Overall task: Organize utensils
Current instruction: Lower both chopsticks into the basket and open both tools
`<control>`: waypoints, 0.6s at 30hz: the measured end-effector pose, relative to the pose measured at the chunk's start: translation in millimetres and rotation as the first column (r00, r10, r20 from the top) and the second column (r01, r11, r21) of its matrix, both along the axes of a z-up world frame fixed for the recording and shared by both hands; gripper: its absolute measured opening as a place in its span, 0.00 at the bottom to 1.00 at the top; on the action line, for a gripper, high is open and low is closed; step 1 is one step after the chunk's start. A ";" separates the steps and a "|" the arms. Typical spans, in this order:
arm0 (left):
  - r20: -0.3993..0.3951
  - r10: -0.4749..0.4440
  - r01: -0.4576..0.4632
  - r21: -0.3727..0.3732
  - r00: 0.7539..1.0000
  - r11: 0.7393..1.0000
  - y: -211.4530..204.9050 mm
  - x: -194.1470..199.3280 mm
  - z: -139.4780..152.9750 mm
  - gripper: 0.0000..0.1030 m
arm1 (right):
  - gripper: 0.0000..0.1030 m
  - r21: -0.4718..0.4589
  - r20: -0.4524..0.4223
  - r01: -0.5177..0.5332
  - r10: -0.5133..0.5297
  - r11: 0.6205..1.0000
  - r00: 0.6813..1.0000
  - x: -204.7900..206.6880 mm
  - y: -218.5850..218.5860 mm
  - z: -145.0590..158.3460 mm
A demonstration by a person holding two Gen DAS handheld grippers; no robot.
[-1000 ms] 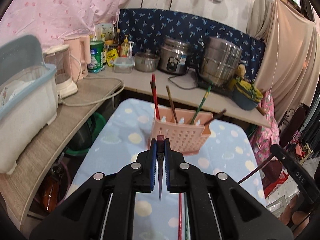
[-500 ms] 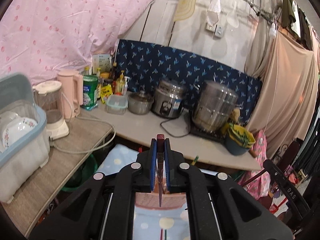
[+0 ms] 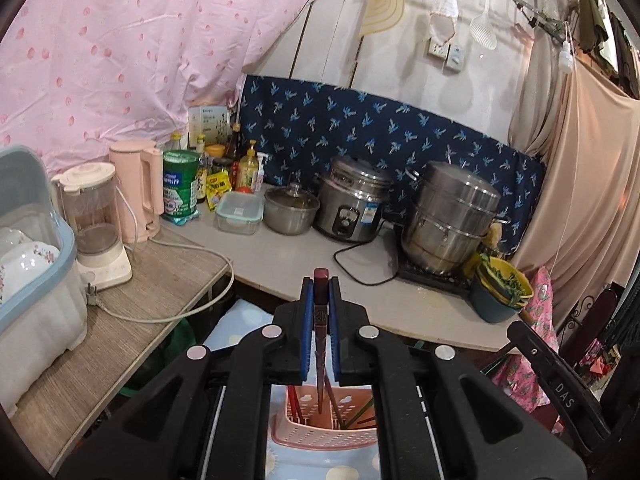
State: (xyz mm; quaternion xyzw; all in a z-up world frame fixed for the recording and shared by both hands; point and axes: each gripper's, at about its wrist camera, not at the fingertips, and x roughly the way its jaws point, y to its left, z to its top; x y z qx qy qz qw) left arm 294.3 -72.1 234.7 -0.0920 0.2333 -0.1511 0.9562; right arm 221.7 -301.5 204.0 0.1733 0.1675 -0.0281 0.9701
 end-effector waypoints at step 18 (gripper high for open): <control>-0.099 0.022 -0.018 0.038 0.995 0.999 -7.8 22.7 -52.3 0.19 | 0.10 -0.010 -0.130 -0.003 0.002 1.000 0.991 31.3 3.1 -55.7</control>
